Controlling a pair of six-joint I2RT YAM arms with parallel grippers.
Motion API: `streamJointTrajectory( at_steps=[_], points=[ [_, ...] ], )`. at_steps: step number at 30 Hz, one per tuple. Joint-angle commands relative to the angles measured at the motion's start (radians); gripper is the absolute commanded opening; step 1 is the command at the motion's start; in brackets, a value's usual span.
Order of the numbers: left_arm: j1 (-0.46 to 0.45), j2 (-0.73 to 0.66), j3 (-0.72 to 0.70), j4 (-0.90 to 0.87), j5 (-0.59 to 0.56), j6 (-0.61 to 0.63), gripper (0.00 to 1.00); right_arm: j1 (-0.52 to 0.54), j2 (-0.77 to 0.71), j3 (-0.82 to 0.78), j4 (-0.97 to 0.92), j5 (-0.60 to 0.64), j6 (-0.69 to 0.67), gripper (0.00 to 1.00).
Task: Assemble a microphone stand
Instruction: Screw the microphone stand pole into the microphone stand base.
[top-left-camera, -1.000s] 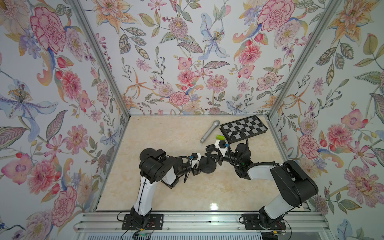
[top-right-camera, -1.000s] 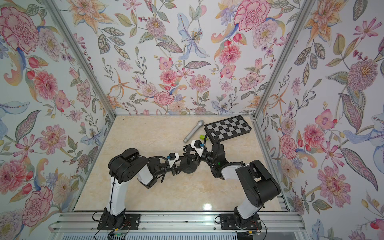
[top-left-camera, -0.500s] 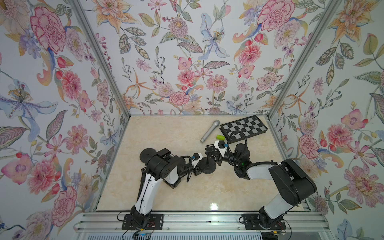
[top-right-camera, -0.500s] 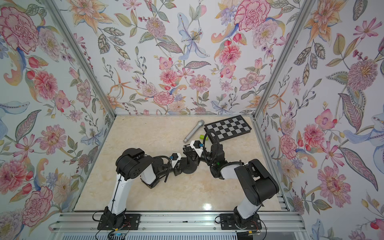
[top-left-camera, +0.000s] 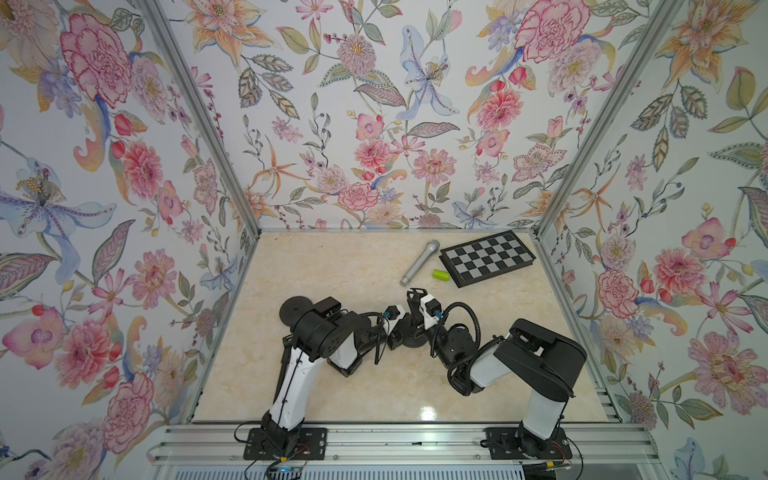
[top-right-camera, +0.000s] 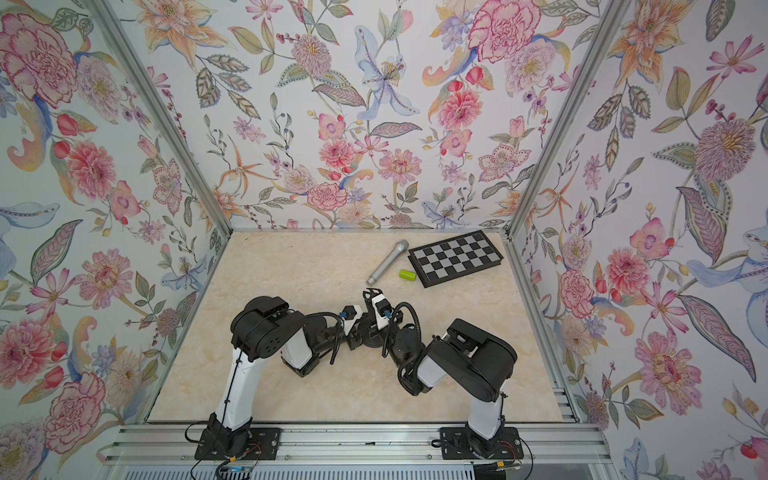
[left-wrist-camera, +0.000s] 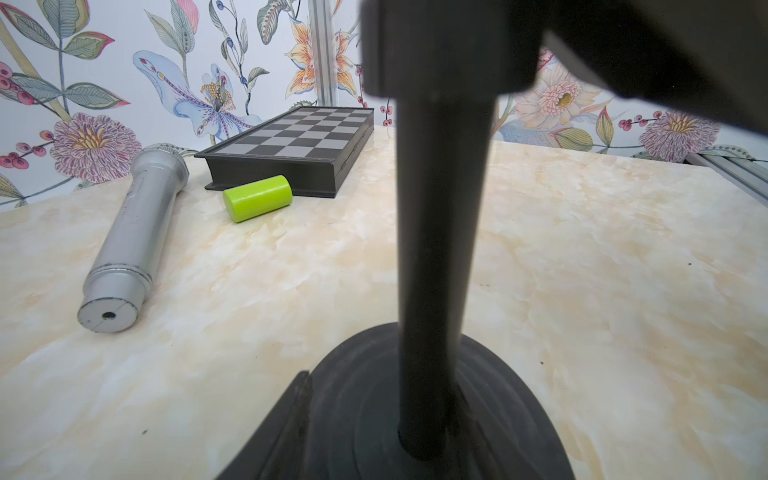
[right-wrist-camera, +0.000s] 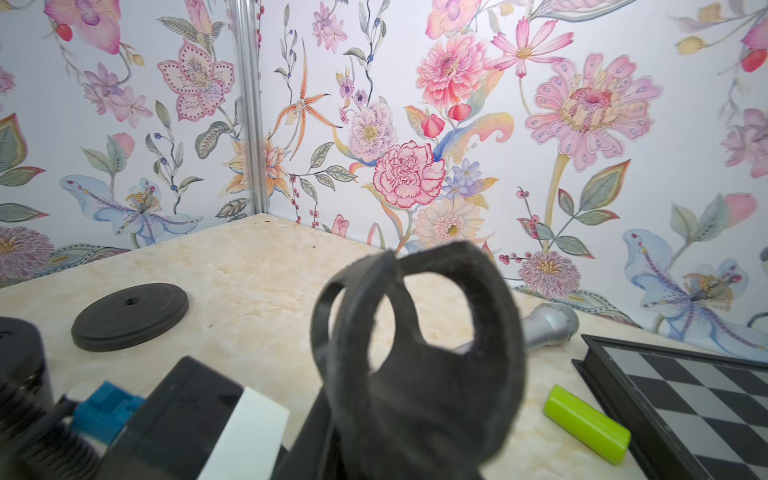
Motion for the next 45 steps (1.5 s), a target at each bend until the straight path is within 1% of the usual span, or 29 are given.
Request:
streamJointTrajectory(
  at_steps=[1, 4, 6, 7, 8, 9, 10, 11, 13, 14, 15, 18, 21, 22, 25, 29, 32, 34, 36, 38, 39, 40, 43, 44, 45],
  points=[
    [-0.025, 0.025, -0.009, 0.026, -0.04, 0.06, 0.52, 0.028, 0.072, -0.013, -0.017, 0.239, -0.024, 0.0],
    [-0.025, 0.01, -0.008, 0.0, -0.049, 0.074, 0.52, 0.028, 0.047, -0.026, -0.018, 0.217, -0.038, 0.0],
    [-0.029, 0.007, -0.011, -0.016, -0.052, 0.078, 0.52, 0.015, 0.014, -0.046, -0.021, 0.12, -0.054, 0.0],
    [-0.032, 0.011, -0.013, -0.013, -0.051, 0.082, 0.52, 0.004, -0.007, -0.059, -0.026, 0.044, -0.071, 0.16],
    [-0.033, 0.014, -0.016, -0.008, -0.05, 0.089, 0.52, -0.013, -0.039, -0.088, -0.034, -0.068, -0.09, 0.48],
    [-0.033, 0.013, -0.018, -0.008, -0.053, 0.094, 0.52, -0.045, -0.074, -0.115, -0.048, -0.208, -0.096, 0.63],
    [-0.033, 0.009, -0.02, -0.012, -0.06, 0.099, 0.52, -0.084, -0.111, -0.134, -0.069, -0.329, -0.082, 0.68],
    [-0.032, 0.003, -0.022, -0.022, -0.063, 0.107, 0.53, -0.139, -0.154, -0.147, -0.106, -0.481, -0.04, 0.69],
    [-0.032, -0.003, -0.026, -0.044, -0.063, 0.116, 0.53, -0.249, -0.223, -0.137, -0.211, -0.762, 0.03, 0.68],
    [-0.032, 0.0, -0.027, -0.044, -0.059, 0.113, 0.53, -0.298, -0.251, -0.115, -0.286, -0.863, 0.038, 0.66],
    [-0.032, 0.008, -0.03, -0.03, -0.05, 0.112, 0.53, -0.325, -0.274, -0.093, -0.367, -0.935, 0.029, 0.63],
    [-0.027, 0.016, -0.033, 0.001, -0.046, 0.11, 0.53, -0.367, -0.31, -0.023, -0.566, -1.054, -0.037, 0.6],
    [-0.023, 0.017, -0.04, 0.013, -0.04, 0.099, 0.53, -0.408, -0.288, 0.029, -0.624, -1.169, -0.049, 0.59],
    [-0.022, 0.025, -0.043, 0.028, -0.034, 0.096, 0.53, -0.422, -0.274, 0.048, -0.632, -1.211, -0.044, 0.57],
    [-0.02, 0.035, -0.052, 0.069, -0.043, 0.096, 0.53, -0.463, -0.229, 0.113, -0.68, -1.331, -0.031, 0.45],
    [-0.02, 0.027, -0.049, 0.041, -0.04, 0.095, 0.53, -0.471, -0.189, 0.155, -0.699, -1.361, -0.058, 0.45],
    [-0.019, 0.037, -0.045, 0.051, -0.04, 0.1, 0.53, -0.474, -0.154, 0.192, -0.714, -1.377, -0.063, 0.42],
    [-0.018, 0.028, -0.041, 0.029, -0.041, 0.101, 0.53, -0.472, -0.128, 0.212, -0.712, -1.388, -0.058, 0.35],
    [-0.02, 0.029, -0.043, 0.024, -0.04, 0.1, 0.53, -0.474, -0.104, 0.227, -0.694, -1.387, -0.045, 0.25],
    [-0.022, 0.038, -0.042, 0.032, -0.039, 0.103, 0.53, -0.473, -0.095, 0.226, -0.658, -1.366, -0.031, 0.11],
    [-0.021, 0.038, -0.038, 0.026, -0.043, 0.107, 0.53, -0.471, -0.096, 0.22, -0.643, -1.335, -0.025, 0.03],
    [-0.019, 0.033, -0.037, 0.016, -0.046, 0.108, 0.53, -0.472, -0.099, 0.209, -0.628, -1.3, -0.018, 0.0],
    [-0.021, 0.026, -0.03, -0.032, -0.06, 0.111, 0.53, -0.462, -0.115, 0.137, -0.524, -1.126, 0.026, 0.0],
    [-0.022, 0.028, -0.026, -0.043, -0.068, 0.116, 0.52, -0.452, -0.122, 0.098, -0.459, -1.061, 0.039, 0.0],
    [-0.022, 0.031, -0.022, -0.054, -0.077, 0.119, 0.52, -0.43, -0.127, 0.048, -0.374, -0.94, 0.045, 0.0]
  ],
)
